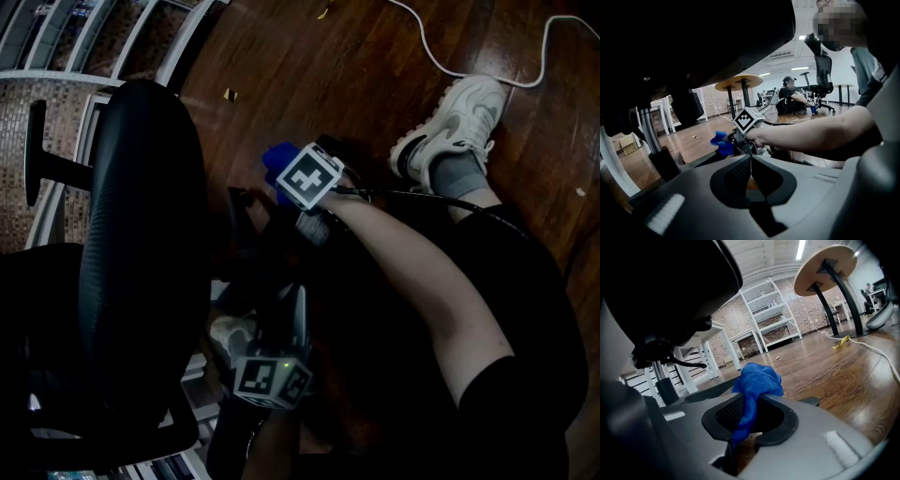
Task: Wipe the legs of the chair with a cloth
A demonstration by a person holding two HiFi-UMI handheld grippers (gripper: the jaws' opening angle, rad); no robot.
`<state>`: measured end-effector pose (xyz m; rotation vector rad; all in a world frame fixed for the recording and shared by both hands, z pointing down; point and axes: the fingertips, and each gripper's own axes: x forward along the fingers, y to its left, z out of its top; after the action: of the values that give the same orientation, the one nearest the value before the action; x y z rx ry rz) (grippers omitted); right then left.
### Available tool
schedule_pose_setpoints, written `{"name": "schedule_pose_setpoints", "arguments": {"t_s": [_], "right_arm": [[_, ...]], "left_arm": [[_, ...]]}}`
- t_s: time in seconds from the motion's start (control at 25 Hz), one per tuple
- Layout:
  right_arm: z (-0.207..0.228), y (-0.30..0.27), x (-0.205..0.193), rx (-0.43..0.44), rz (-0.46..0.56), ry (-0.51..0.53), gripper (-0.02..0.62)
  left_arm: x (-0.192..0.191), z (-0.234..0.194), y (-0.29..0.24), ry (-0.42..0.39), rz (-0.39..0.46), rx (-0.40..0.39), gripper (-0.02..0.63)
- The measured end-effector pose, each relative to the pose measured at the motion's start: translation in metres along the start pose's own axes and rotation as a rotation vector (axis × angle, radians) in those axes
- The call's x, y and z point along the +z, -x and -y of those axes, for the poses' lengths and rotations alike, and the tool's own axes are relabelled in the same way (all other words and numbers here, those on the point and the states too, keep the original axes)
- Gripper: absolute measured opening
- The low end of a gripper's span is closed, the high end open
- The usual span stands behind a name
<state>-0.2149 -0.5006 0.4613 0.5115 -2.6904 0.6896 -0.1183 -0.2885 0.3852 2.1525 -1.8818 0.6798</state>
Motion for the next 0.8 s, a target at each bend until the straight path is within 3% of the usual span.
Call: {"name": "schedule_pose_setpoints", "arguments": {"t_s": [0.2,0.56,0.64,0.8], "right_arm": [[0.03,0.01,0.009,-0.086,0.029,0.062,0.091],[0.064,0.023,0.008,-0.181,0.071,-0.04,0.091],[0.07,0.026,0.01,-0.224,0.063,0.017,0.091],[0.081,0.027,0.007,-0.367,-0.025,0.295,0.089]], "left_arm": [[-0.003,0.006,-0.004,0.008,-0.007,-0.015,0.005],[-0.008,0.012,-0.004,0.011,-0.021,-0.025,0.005],[-0.007,0.013,-0.004,0.008,-0.02,-0.025,0.005],[-0.009,0.019,-0.005,0.008,-0.03,-0.035,0.005]]}}
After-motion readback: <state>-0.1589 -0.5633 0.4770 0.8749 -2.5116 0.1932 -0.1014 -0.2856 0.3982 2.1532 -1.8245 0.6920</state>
